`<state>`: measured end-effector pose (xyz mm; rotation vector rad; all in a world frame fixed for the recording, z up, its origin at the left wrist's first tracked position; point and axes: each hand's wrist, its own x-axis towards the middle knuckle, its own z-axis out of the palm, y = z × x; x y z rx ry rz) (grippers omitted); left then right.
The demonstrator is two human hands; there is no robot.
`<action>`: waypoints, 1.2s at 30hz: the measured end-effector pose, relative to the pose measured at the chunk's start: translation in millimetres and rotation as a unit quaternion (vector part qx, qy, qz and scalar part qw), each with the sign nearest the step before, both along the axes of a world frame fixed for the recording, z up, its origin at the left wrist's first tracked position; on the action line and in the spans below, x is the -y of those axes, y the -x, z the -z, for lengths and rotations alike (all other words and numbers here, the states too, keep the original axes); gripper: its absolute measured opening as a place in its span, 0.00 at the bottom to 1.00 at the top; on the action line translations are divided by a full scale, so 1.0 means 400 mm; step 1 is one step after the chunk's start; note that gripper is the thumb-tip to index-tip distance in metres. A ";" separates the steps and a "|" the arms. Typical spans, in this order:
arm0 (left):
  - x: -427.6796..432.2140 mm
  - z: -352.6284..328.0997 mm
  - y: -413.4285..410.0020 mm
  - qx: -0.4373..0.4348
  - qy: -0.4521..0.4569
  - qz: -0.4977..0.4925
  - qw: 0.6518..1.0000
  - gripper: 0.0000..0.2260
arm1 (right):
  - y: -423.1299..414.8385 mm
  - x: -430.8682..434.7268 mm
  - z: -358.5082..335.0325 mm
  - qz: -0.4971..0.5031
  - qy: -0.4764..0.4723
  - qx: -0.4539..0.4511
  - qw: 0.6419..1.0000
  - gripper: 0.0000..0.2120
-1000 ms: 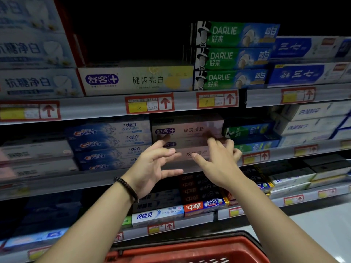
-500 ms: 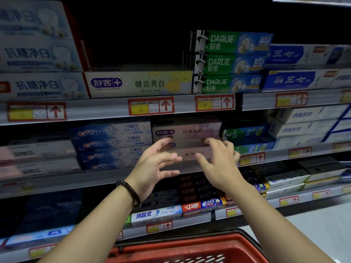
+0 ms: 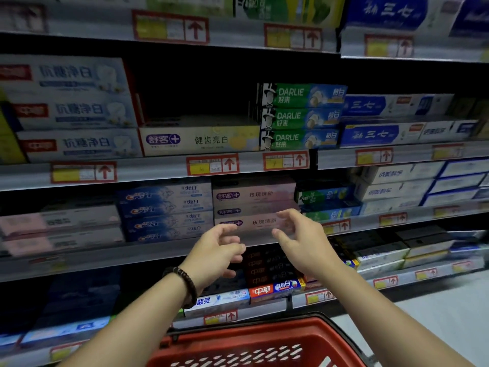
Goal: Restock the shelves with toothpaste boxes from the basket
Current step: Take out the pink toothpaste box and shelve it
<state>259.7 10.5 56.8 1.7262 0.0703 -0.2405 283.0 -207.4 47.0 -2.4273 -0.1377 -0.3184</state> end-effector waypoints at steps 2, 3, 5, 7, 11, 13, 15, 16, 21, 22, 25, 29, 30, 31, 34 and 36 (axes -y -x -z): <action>0.000 -0.020 0.026 -0.004 -0.018 0.004 1.000 0.21 | 0.029 -0.002 -0.022 0.003 -0.012 -0.009 1.000 0.20; 0.001 -0.028 0.040 -0.006 -0.024 0.006 1.000 0.21 | 0.044 -0.003 -0.030 0.004 -0.019 -0.013 1.000 0.19; 0.002 -0.039 0.071 -0.010 -0.032 0.011 0.999 0.21 | 0.076 -0.005 -0.044 0.006 -0.039 -0.028 0.999 0.18; 0.001 -0.047 0.106 -0.013 -0.038 0.013 0.999 0.21 | 0.114 -0.008 -0.055 0.005 -0.052 -0.041 0.998 0.17; -0.006 -0.051 0.173 -0.037 -0.017 0.011 0.999 0.20 | 0.188 -0.005 -0.073 -0.010 -0.051 -0.062 0.997 0.20; -0.012 -0.055 0.202 -0.052 0.003 0.008 0.999 0.19 | 0.220 -0.001 -0.080 -0.013 -0.059 -0.066 0.996 0.19; -0.022 -0.057 0.228 -0.055 0.006 0.007 0.998 0.19 | 0.249 0.001 -0.089 -0.016 -0.074 -0.074 0.994 0.19; -0.029 -0.055 0.238 -0.052 0.005 0.004 0.999 0.18 | 0.262 0.002 -0.091 -0.017 -0.079 -0.077 0.994 0.19; -0.050 -0.060 0.296 -0.044 0.010 -0.011 0.999 0.18 | 0.335 -0.011 -0.096 -0.016 -0.116 -0.082 0.990 0.16; -0.049 -0.062 0.306 -0.043 0.013 -0.015 0.999 0.18 | 0.346 -0.015 -0.094 -0.015 -0.122 -0.083 0.989 0.16; -0.048 -0.063 0.332 -0.044 0.025 -0.030 0.998 0.16 | 0.375 -0.021 -0.083 -0.007 -0.140 -0.083 0.987 0.14; -0.054 -0.049 0.370 -0.045 0.023 -0.034 0.998 0.16 | 0.421 -0.028 -0.059 -0.014 -0.155 -0.095 0.983 0.13; -0.055 -0.045 0.378 -0.047 0.023 -0.036 0.998 0.16 | 0.430 -0.030 -0.055 -0.016 -0.159 -0.099 0.982 0.13; -0.057 -0.040 0.387 -0.049 0.022 -0.038 0.998 0.16 | 0.440 -0.031 -0.053 -0.017 -0.162 -0.100 0.982 0.12; -0.059 -0.016 0.406 -0.060 0.014 -0.042 0.997 0.18 | 0.462 -0.037 -0.039 -0.014 -0.164 -0.107 0.981 0.12; -0.058 0.005 0.417 -0.075 0.013 -0.048 0.996 0.18 | 0.478 -0.039 -0.022 -0.015 -0.156 -0.115 0.981 0.11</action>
